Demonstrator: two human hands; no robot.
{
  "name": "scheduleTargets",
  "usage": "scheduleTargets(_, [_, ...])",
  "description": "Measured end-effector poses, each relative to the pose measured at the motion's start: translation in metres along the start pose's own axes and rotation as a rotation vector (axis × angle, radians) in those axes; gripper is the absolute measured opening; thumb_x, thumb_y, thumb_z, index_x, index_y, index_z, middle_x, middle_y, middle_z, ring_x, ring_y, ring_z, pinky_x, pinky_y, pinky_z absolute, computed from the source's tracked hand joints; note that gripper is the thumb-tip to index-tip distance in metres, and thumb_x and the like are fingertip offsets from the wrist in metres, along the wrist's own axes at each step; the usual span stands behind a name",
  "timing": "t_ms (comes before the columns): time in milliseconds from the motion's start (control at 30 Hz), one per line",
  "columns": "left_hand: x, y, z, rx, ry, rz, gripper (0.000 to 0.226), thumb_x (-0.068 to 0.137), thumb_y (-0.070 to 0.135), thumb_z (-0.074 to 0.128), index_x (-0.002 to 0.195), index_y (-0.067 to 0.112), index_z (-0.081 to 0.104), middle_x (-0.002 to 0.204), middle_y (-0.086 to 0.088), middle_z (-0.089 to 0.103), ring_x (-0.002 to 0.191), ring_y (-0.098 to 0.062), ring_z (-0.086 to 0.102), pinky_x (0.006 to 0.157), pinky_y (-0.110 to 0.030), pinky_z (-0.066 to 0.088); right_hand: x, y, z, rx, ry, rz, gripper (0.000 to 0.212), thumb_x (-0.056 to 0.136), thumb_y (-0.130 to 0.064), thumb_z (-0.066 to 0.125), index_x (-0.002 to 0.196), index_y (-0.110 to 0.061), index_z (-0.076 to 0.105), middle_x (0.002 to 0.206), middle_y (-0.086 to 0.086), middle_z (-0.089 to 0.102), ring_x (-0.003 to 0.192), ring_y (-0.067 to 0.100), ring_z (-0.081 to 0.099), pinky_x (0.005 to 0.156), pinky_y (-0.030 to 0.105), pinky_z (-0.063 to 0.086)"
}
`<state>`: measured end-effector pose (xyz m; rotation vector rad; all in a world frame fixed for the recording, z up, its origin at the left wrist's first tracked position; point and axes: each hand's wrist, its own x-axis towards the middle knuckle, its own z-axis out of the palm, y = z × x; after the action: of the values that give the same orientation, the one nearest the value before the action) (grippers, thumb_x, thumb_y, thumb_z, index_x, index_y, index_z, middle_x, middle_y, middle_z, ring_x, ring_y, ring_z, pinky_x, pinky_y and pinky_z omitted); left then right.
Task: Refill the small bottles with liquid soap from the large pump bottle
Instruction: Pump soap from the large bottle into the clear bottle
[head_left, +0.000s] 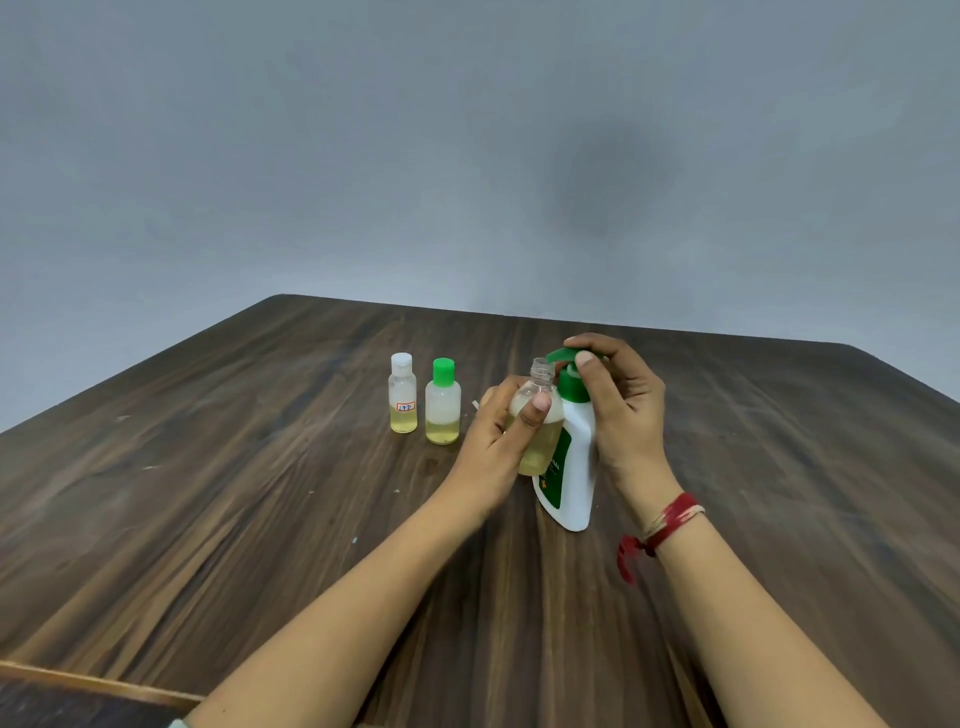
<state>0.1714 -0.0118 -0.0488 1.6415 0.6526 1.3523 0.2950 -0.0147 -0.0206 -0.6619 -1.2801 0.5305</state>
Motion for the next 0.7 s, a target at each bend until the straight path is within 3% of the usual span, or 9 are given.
scheduleTargets(167, [0.0004, 0.0003, 0.0005, 0.004, 0.017, 0.013, 0.034, 0.078, 0.072, 0.052, 0.091, 0.042, 0.062, 0.095, 0.006, 0.062, 0.098, -0.019, 0.054, 0.083, -0.030, 0.043, -0.0002, -0.0015, -0.0005, 0.024, 0.006, 0.023, 0.016, 0.091, -0.017, 0.055, 0.101, -0.014, 0.067, 0.099, 0.013, 0.070, 0.087, 0.015, 0.067, 0.074, 0.022, 0.053])
scheduleTargets(300, [0.0012, 0.0002, 0.0008, 0.019, 0.020, 0.010, 0.031, 0.078, 0.072, 0.051, 0.091, 0.046, 0.062, 0.097, 0.003, 0.062, 0.104, -0.030, 0.055, 0.088, -0.038, 0.046, 0.0005, -0.0028, 0.0000, 0.025, -0.003, 0.004, 0.014, 0.090, -0.014, 0.055, 0.099, -0.012, 0.067, 0.095, 0.008, 0.071, 0.086, 0.014, 0.068, 0.074, 0.022, 0.053])
scheduleTargets(467, [0.0012, -0.0005, 0.0003, 0.000, 0.010, 0.009, 0.041, 0.073, 0.080, 0.052, 0.092, 0.046, 0.062, 0.097, 0.005, 0.062, 0.100, -0.021, 0.054, 0.085, -0.033, 0.046, 0.0003, -0.0042, -0.0001, 0.019, -0.018, -0.012, 0.014, 0.088, -0.010, 0.053, 0.093, -0.014, 0.066, 0.083, -0.014, 0.072, 0.081, 0.004, 0.067, 0.071, 0.017, 0.051])
scheduleTargets(700, [-0.0006, -0.0001, 0.0001, -0.007, 0.002, 0.007, 0.050, 0.073, 0.078, 0.053, 0.097, 0.035, 0.061, 0.096, 0.006, 0.061, 0.097, -0.014, 0.054, 0.080, -0.026, 0.043, -0.0013, -0.0006, -0.0010, 0.022, -0.006, 0.005, 0.012, 0.091, -0.019, 0.059, 0.099, -0.016, 0.067, 0.094, 0.000, 0.071, 0.088, 0.014, 0.068, 0.074, 0.022, 0.054])
